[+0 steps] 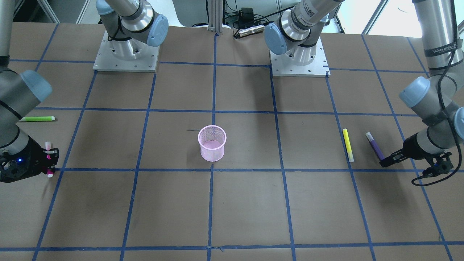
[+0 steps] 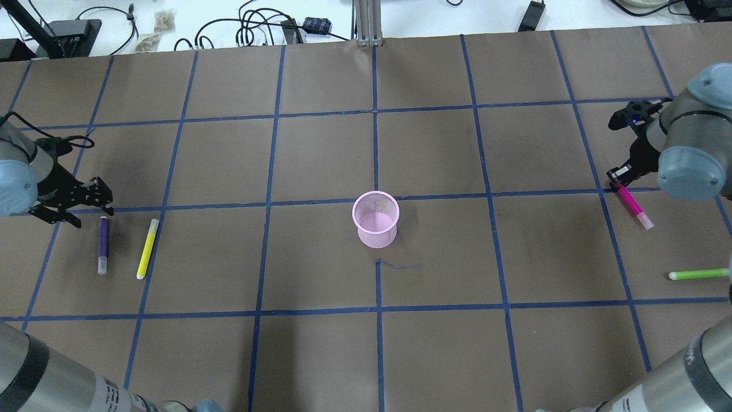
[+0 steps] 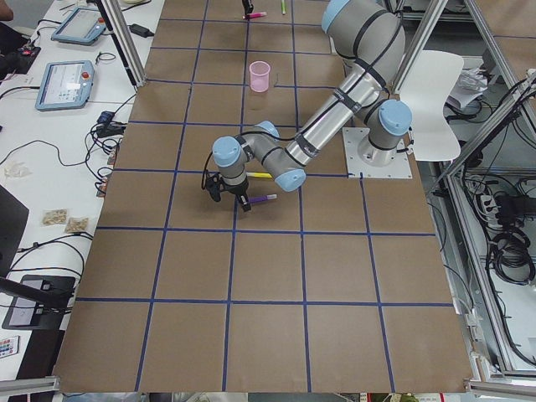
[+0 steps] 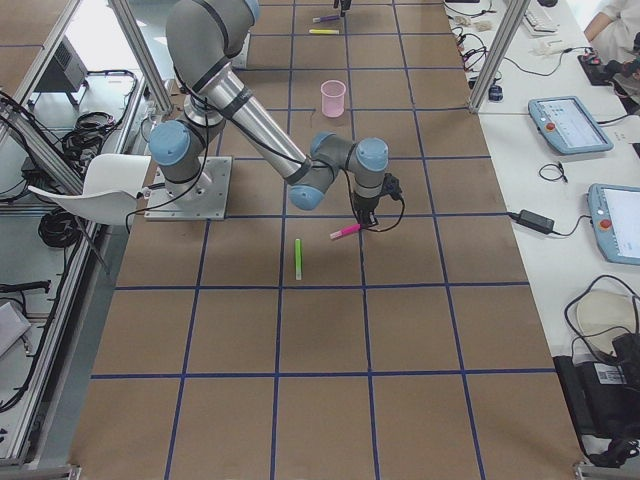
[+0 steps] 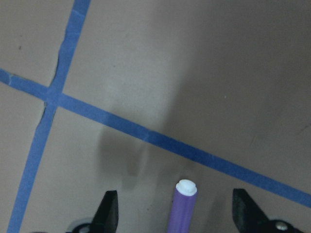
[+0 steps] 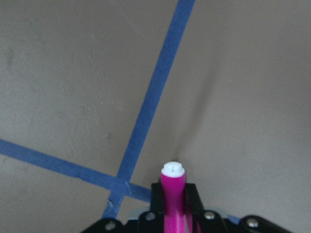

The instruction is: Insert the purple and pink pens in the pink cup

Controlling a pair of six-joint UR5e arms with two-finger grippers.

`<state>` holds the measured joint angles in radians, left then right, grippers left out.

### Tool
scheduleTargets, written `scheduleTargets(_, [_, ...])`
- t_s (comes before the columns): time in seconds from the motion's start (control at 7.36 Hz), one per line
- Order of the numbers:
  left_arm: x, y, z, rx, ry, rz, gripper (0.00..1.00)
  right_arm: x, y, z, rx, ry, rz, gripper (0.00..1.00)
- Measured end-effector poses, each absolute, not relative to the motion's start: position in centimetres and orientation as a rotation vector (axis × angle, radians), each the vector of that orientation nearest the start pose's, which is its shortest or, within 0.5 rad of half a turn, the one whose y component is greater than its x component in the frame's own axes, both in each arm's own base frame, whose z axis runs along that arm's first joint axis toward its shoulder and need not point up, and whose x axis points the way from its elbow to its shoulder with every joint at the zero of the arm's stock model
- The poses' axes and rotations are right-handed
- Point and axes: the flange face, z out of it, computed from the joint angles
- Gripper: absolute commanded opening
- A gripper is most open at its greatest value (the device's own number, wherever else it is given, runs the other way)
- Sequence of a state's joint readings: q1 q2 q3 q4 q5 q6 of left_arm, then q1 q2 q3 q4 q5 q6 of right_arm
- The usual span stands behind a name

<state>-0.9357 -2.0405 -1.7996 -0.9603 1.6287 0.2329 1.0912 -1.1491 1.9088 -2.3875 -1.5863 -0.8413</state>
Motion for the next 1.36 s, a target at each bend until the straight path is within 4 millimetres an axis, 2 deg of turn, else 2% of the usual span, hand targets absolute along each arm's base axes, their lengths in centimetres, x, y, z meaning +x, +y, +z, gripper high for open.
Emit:
scheduleTargets(0.14, [24.3, -54.5, 17.9, -0.618, 3.062, 0.171, 0.59, -14.2, -56.7, 20.1, -0.579, 3.152, -0.096, 0.03])
scheduleTargets(0.27, [24.3, -54.5, 17.5, -0.617, 3.065, 0.18, 0.49, -13.6, -57.6, 22.6, -0.591, 3.159, -0.176, 0.02])
scheduleTargets(0.41, [24.3, -54.5, 17.3, -0.615, 3.067, 0.186, 0.34, -12.0, -58.4, 25.0, -0.582, 3.115, -0.289, 0.01])
scheduleTargets(0.54, [24.3, -54.5, 17.2, -0.612, 3.068, 0.189, 0.01, -8.4, -58.7, 26.8, -0.547, 3.039, -0.402, 0.01])
scheduleTargets(0.68, [24.3, -54.5, 17.1, -0.611, 3.07, 0.192, 0.0, -2.9, -58.6, 28.4, -0.544, 2.981, -0.507, 0.01])
scheduleTargets(0.81, [24.3, -54.5, 17.1, -0.61, 3.071, 0.194, 0.0, 4.4, -58.0, 29.8, -0.573, 2.941, -0.651, 0.01])
scheduleTargets(0.95, [24.3, -54.6, 17.2, -0.609, 3.07, 0.193, 0.0, 12.1, -56.3, 30.8, -0.597, 2.909, -0.802, 0.02])
scheduleTargets(1.22, [24.0, -55.2, 19.0, -0.583, 3.061, 0.143, 0.0, 25.0, -50.9, 32.4, -0.665, 2.87, -1.033, 0.01])
scheduleTargets(1.36, [23.6, -55.8, 20.7, -0.562, 3.049, 0.098, 0.0, 30.0, -47.8, 33.1, -0.697, 2.867, -1.12, 0.02])
